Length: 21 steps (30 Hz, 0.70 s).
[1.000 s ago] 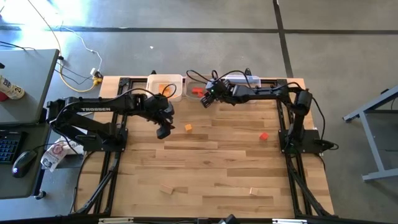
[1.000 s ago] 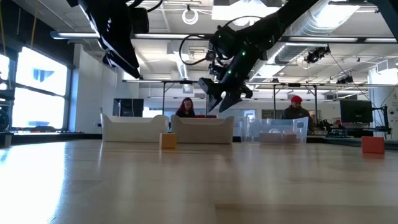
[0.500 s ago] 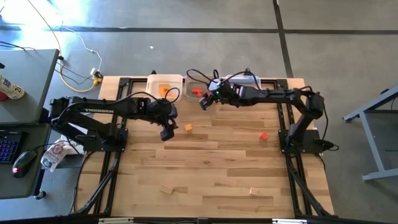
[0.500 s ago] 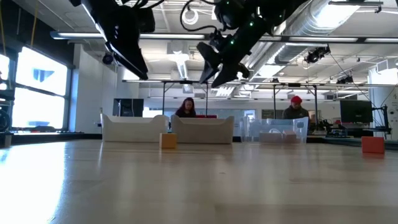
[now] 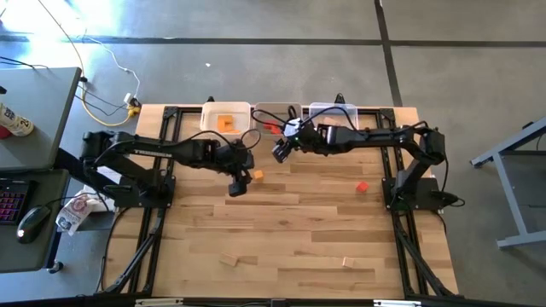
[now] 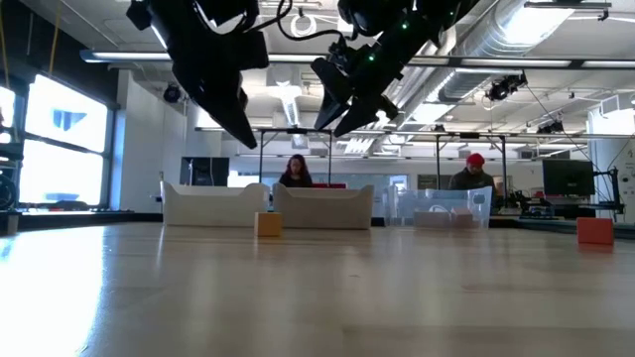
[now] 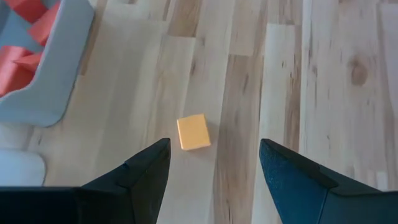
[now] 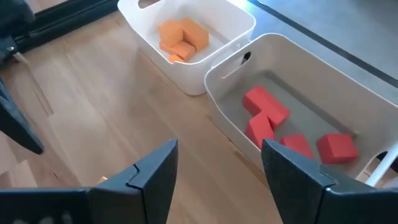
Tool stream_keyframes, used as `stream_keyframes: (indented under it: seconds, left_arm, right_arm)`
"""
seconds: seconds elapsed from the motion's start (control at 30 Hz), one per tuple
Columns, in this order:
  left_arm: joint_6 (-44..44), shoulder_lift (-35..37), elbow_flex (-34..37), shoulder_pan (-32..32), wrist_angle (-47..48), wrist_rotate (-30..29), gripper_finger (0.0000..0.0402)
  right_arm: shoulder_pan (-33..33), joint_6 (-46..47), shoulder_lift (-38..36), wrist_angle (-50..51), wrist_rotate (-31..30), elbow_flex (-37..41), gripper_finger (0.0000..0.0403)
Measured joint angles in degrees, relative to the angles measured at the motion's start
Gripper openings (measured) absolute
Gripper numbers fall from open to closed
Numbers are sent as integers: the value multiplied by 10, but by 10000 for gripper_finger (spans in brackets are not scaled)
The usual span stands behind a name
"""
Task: Sort & place blocks by color
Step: Put the yellow block into the white bin
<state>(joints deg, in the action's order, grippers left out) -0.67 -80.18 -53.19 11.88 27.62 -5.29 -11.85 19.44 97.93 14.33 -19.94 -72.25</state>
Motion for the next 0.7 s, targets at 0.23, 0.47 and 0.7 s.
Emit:
stream_keyframes:
  seconds: [0.23, 0.47, 0.7]
  left_arm:
    - [-10, -47, 0, 0, -39, -1, 234]
    - [5, -96, 0, 7, -55, -1, 234]
    - [5, -138, -1, 16, -88, -1, 234]
  right_arm:
    - [0, 0, -1, 1, 7, 0, 217]
    - [0, 0, -1, 3, 9, 0, 217]
    - [0, 0, -1, 5, 10, 0, 217]
